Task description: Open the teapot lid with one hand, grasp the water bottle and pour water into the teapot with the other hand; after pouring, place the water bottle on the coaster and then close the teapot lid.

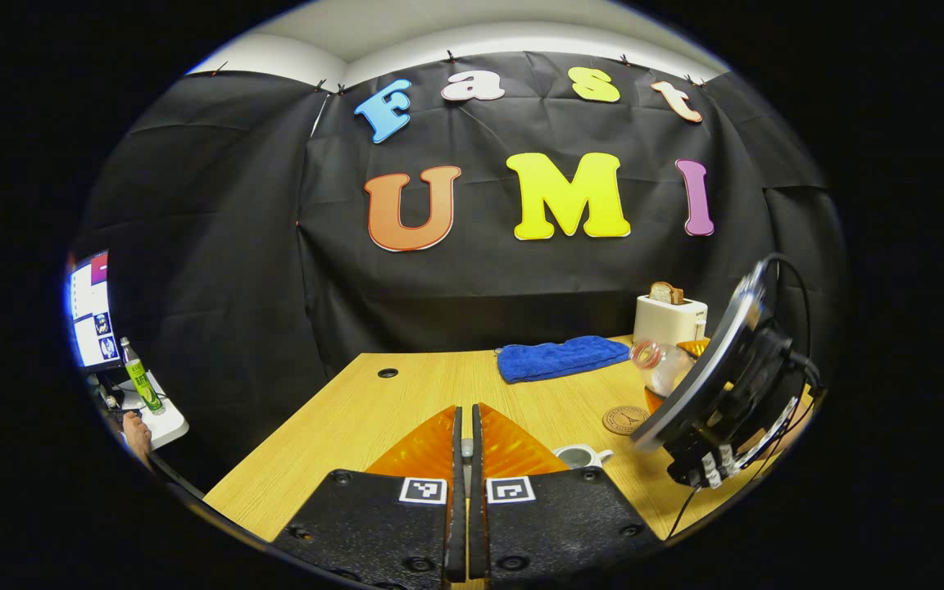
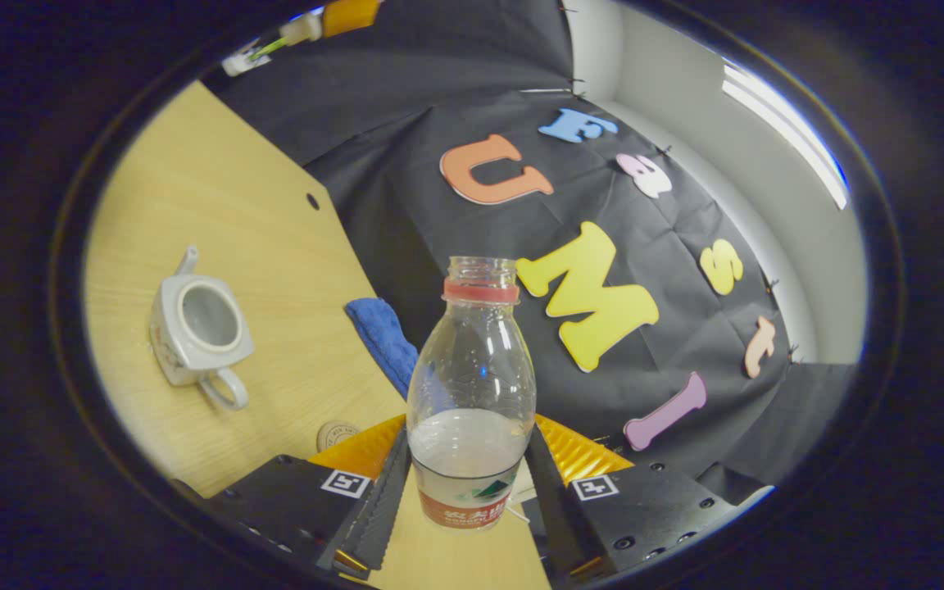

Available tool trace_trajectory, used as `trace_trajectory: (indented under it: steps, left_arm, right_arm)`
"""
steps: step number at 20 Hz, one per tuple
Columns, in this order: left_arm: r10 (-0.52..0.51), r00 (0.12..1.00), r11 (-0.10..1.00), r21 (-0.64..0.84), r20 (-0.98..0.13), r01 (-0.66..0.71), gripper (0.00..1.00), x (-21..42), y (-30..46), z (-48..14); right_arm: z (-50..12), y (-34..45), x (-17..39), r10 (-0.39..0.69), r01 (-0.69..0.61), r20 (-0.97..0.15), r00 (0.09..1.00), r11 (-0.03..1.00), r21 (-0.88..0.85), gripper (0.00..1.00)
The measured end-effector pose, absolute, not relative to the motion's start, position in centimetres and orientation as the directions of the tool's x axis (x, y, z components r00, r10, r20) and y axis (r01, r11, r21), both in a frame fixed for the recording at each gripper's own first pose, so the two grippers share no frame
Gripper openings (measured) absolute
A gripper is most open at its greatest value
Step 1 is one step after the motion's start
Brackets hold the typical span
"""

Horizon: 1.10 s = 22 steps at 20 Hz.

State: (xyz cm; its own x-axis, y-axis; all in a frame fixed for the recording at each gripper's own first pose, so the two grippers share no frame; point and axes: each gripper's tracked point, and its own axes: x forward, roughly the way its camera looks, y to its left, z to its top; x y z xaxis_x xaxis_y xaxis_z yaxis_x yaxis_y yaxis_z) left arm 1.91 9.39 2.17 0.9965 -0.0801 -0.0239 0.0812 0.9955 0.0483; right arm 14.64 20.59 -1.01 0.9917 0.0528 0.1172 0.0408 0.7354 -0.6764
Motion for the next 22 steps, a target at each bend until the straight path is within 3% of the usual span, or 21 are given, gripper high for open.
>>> trace_trajectory:
  steps: [6,11,13,22]
  left_arm:
    - [-0.08,0.997,0.996,0.042,-0.023,0.081,0.04,2.0,9.4,2.2]
    - [-0.069,0.997,0.996,0.049,-0.031,0.07,0.04,2.3,9.6,1.9]
    - [-0.063,0.997,0.996,0.056,-0.039,0.065,0.04,2.5,9.6,1.5]
    - [-0.04,0.997,0.994,0.1,-0.065,0.047,0.04,3.2,9.6,0.7]
  right_arm:
    - [-0.3,17.7,16.6,-0.008,0.024,0.047,0.999,0.932,-0.361,0.76]
    - [-1.4,17.0,19.5,0.004,-0.007,-0.072,0.997,0.999,-0.036,0.76]
    - [-1.5,16.5,20.3,-0.021,0.022,-0.077,0.997,1.0,0.013,0.75]
    - [-3.2,20.6,22.8,0.075,-0.068,-0.096,0.993,0.995,0.07,0.74]
